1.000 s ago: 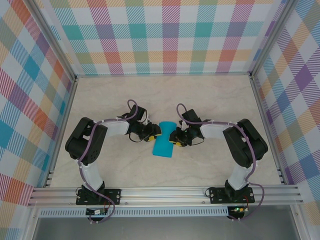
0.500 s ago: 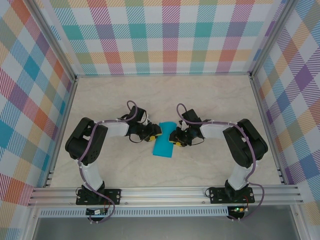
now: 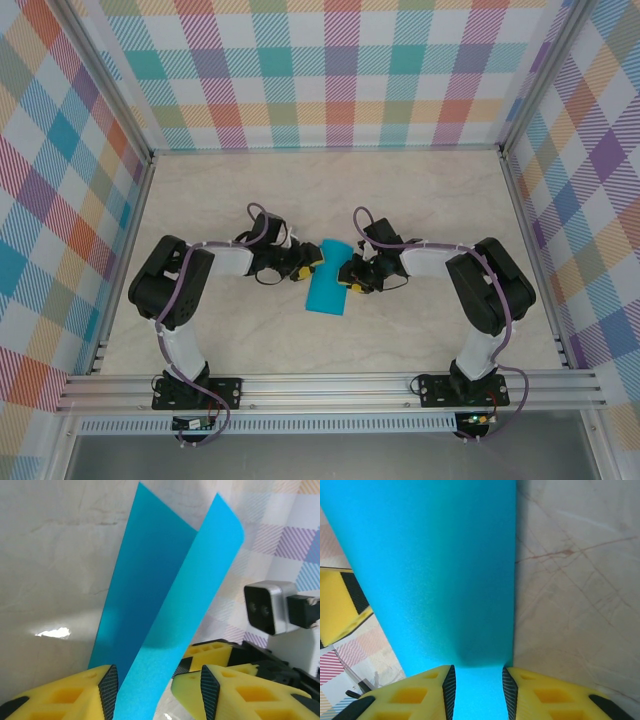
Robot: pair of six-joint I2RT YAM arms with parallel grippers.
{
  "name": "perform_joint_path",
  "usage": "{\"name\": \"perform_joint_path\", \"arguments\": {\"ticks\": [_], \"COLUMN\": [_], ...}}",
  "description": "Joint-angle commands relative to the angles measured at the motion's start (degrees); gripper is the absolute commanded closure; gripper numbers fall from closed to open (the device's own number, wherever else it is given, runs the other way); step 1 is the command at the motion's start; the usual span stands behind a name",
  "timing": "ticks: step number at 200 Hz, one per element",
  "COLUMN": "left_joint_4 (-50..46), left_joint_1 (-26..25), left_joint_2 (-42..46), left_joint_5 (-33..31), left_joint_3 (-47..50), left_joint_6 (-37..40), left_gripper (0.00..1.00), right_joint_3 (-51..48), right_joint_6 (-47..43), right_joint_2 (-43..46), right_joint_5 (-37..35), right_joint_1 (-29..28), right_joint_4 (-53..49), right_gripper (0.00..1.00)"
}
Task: Fold a paper plane with a square sheet of paper (pick it up from the middle)
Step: Fold the triangle a second time at the center of the table.
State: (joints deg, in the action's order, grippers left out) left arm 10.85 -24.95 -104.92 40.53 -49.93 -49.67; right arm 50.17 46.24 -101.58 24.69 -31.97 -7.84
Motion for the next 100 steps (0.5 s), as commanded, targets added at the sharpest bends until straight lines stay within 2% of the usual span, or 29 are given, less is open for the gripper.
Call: {"name": "perform_joint_path", "arguments": {"ticks": [1,100], "left_joint_4": [4.1,0.8], "left_joint_1": [0.3,0.3], "left_joint_2": [-0.3,-6.1], "left_joint_5": [3.0,6.8], "left_joint_3": [0.6,-8.0], "left_joint_6": [-1.7,2.2], "left_gripper": [0.50,0.46], "right_joint_3": [-2.6,-2.8], "right_joint_6": [0.5,0.5], "right_joint_2": [-4.9,-5.0], "right_joint_5": [-4.2,-4.1], "right_joint_1": [-0.6,-0.6], "right_joint_4": [-1.2,-0.9], "right_gripper": [0.65,0.65]}}
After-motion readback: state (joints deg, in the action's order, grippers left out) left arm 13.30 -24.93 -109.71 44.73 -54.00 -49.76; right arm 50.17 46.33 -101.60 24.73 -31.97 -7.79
